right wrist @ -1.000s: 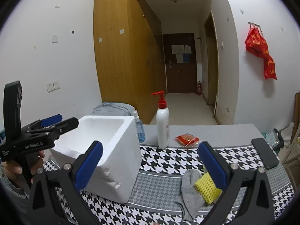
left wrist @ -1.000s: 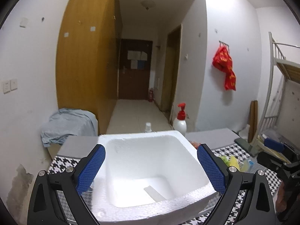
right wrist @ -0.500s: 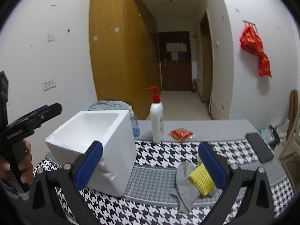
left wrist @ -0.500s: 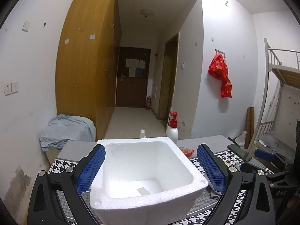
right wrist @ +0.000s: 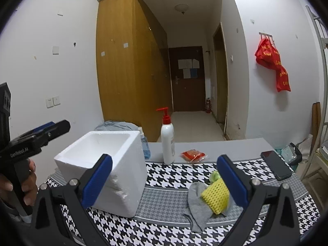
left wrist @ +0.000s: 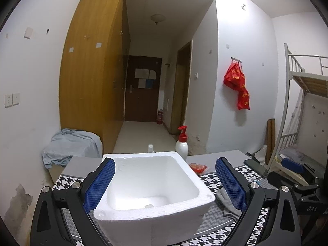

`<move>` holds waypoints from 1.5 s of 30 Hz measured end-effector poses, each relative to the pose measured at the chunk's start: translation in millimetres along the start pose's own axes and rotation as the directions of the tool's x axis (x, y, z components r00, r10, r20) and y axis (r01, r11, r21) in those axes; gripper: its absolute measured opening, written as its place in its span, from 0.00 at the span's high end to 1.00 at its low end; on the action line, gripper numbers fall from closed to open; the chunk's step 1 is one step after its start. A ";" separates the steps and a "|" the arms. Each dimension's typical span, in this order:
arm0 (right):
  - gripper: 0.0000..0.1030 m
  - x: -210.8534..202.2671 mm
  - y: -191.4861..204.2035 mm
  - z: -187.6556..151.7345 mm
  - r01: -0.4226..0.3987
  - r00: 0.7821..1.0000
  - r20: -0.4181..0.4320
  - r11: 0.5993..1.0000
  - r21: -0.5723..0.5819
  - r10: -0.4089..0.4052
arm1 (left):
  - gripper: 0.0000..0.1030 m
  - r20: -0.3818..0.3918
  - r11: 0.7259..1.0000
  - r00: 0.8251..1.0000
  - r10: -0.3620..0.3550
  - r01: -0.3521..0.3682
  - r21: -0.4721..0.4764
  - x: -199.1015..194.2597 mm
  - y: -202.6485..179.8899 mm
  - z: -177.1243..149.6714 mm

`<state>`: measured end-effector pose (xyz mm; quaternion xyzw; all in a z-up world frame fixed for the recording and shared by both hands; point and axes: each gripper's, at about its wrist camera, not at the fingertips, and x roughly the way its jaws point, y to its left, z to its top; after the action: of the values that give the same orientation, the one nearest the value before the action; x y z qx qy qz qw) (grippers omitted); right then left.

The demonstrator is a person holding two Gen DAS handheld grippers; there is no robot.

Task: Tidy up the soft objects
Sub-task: 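Withdraw both grippers from the foam box back toward the table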

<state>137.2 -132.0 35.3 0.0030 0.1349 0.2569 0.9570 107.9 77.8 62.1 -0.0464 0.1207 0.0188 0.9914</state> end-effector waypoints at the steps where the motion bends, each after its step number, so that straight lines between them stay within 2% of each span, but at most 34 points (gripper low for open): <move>1: 0.00 -2.0 -1.5 -0.1 0.003 1.000 0.009 1.000 0.005 -0.003 | 0.04 0.001 1.000 1.000 -0.005 0.005 0.002 -0.8 -1.6 0.0; 7: 0.00 -16.5 -14.9 0.6 0.060 0.997 0.045 0.997 0.044 -0.062 | 0.01 0.009 1.000 1.000 -0.015 0.015 0.024 -7.9 -13.9 -2.0; 21: 0.00 -55.7 -40.2 -2.7 0.146 0.985 0.084 0.986 0.075 -0.153 | 0.01 -0.004 0.991 0.992 -0.123 0.123 0.049 -15.1 -50.8 -7.2; 32: 0.00 -78.5 -57.7 -10.6 0.224 0.969 0.089 0.972 0.074 -0.230 | 0.01 -0.031 0.971 0.976 -0.216 0.218 0.096 -7.9 -86.3 -11.4; 45: 0.00 -76.1 -92.2 -30.6 0.280 0.958 0.040 0.955 0.099 -0.285 | 0.01 -0.127 0.947 0.951 -0.281 0.297 0.123 28.1 -121.6 -32.2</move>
<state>111.2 -251.4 18.5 0.0349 0.1196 0.1105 0.9860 133.4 -45.6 34.8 0.0054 0.1671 -0.1379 0.9762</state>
